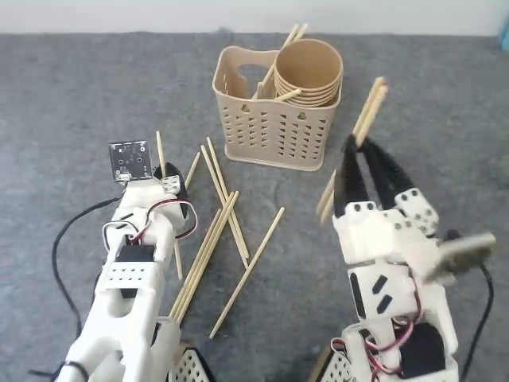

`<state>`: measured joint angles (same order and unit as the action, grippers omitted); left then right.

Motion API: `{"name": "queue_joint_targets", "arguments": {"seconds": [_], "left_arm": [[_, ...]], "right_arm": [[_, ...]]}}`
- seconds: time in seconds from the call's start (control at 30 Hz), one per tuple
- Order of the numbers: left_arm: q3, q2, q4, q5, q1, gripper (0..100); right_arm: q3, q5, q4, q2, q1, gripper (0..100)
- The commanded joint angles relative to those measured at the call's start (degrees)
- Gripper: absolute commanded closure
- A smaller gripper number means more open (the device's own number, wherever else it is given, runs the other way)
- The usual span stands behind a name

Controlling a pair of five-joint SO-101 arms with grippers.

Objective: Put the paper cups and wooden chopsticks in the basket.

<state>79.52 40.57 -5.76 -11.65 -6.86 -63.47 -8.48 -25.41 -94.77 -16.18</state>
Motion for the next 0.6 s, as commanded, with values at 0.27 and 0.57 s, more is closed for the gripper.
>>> {"name": "queue_joint_targets", "arguments": {"seconds": [0.27, 0.57], "left_arm": [[-0.3, 1.6, 1.8, 5.0, -0.4, 99], [-0.3, 1.5, 1.8, 5.0, -0.4, 99]], "right_arm": [[4.9, 13.0, 43.7, 23.7, -9.2, 98.9], [28.5, 20.4, 55.8, 58.0, -11.2, 98.9]]}}
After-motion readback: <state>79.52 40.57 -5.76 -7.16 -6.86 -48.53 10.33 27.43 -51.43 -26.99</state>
